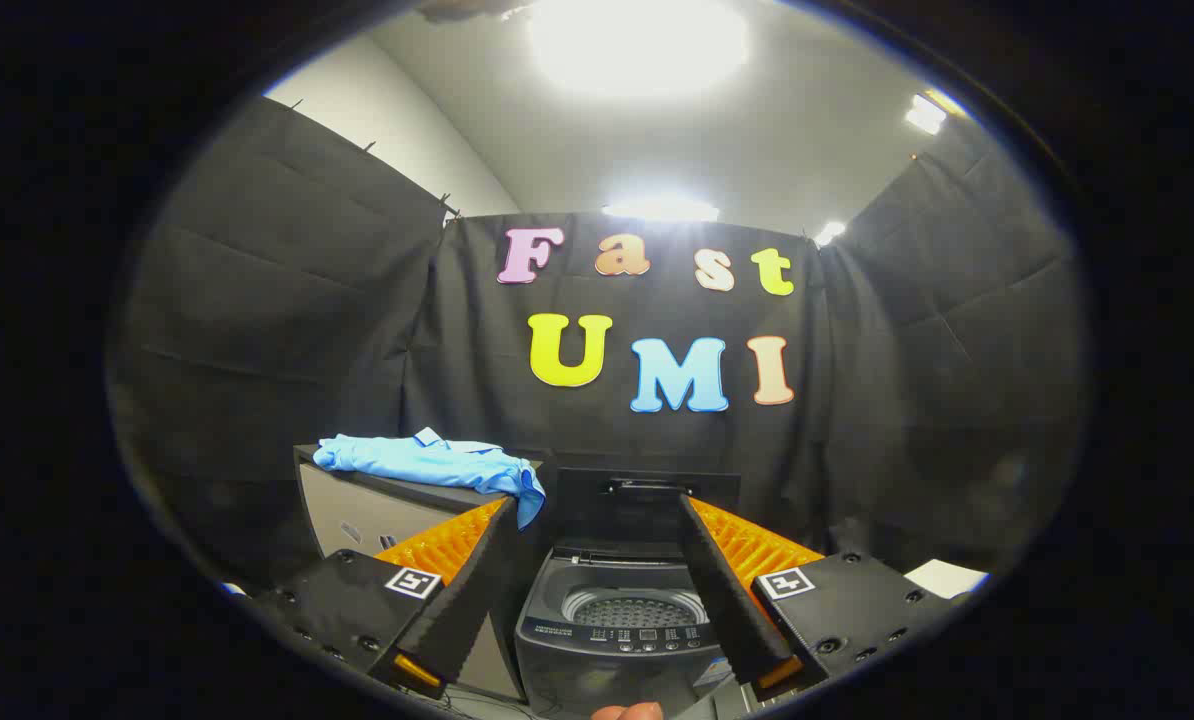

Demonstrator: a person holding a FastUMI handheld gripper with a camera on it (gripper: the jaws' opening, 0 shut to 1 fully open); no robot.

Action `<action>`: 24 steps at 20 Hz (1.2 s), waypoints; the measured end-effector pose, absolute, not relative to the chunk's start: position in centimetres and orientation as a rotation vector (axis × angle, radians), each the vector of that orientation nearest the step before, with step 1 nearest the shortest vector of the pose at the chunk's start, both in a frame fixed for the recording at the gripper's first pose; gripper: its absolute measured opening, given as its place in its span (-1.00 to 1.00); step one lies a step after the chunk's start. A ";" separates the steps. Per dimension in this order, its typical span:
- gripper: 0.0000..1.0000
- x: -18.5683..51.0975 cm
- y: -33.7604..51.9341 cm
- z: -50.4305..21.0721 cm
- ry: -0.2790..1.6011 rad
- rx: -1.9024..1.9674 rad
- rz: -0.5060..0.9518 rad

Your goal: Put the clothes into the washing machine and then close the washing machine lid.

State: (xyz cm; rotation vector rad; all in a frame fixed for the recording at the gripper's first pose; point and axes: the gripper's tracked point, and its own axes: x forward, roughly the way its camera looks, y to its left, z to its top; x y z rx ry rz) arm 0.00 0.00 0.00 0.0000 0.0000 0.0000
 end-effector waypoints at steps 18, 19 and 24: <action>0.98 0.3 0.6 -0.9 0.028 0.030 -0.050; 0.98 0.4 0.5 -1.0 0.030 0.032 -0.054; 0.98 1.3 0.0 -1.1 0.037 0.038 -0.068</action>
